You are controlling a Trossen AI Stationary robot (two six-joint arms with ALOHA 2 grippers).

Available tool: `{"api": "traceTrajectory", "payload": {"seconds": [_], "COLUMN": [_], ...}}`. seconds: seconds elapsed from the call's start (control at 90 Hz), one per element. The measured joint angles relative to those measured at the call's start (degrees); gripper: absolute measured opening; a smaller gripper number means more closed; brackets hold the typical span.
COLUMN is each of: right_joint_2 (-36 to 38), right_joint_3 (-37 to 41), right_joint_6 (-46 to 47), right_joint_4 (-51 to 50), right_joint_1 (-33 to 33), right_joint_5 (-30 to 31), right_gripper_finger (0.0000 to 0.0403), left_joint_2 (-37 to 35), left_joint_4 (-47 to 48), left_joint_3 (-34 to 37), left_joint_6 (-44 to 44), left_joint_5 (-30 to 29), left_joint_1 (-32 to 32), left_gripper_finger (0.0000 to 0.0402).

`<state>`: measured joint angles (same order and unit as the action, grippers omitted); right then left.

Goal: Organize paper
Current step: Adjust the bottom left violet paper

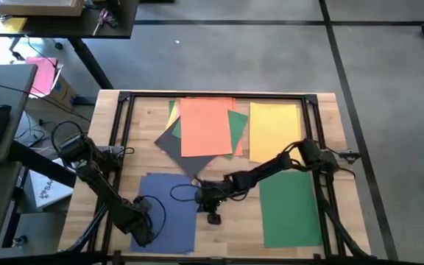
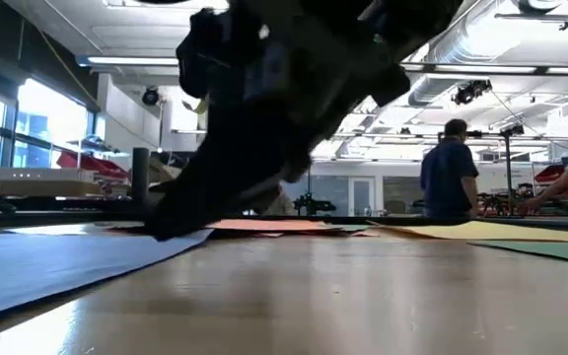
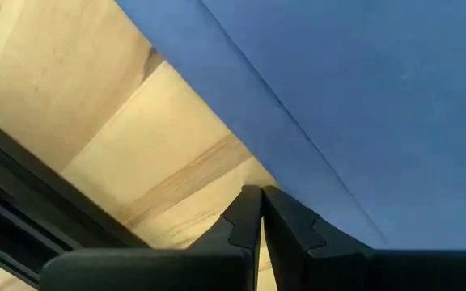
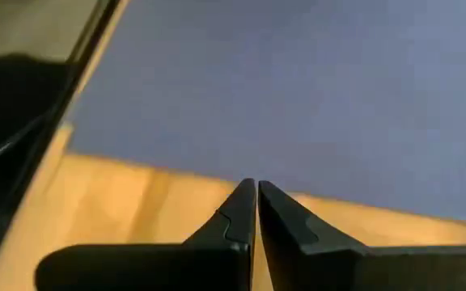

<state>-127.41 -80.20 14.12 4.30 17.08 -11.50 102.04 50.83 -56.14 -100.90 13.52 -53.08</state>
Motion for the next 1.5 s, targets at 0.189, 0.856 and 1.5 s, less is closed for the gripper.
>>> {"api": "traceTrajectory", "payload": {"seconds": [0.189, 0.856, 1.5], "right_joint_2": [0.29, 0.65, -3.40], "right_joint_3": [0.02, 0.57, -0.46], "right_joint_6": [0.65, 19.62, 20.37], "right_joint_4": [-1.49, -5.02, 3.19], "right_joint_1": [0.54, -2.41, -1.24], "right_joint_5": [10.04, 24.93, 18.72], "right_gripper_finger": [0.0000, 0.0000, 0.0000], "left_joint_2": [0.03, -0.31, -0.15], "left_joint_4": [2.00, -0.19, -0.44], "left_joint_3": [-0.48, 2.77, 2.82], "left_joint_6": [-0.92, -3.44, -3.93], "left_joint_5": [0.54, 0.00, -1.62], "left_joint_1": [-0.24, -2.12, -2.12], "left_gripper_finger": [0.0000, 0.0000, 0.0000]}}
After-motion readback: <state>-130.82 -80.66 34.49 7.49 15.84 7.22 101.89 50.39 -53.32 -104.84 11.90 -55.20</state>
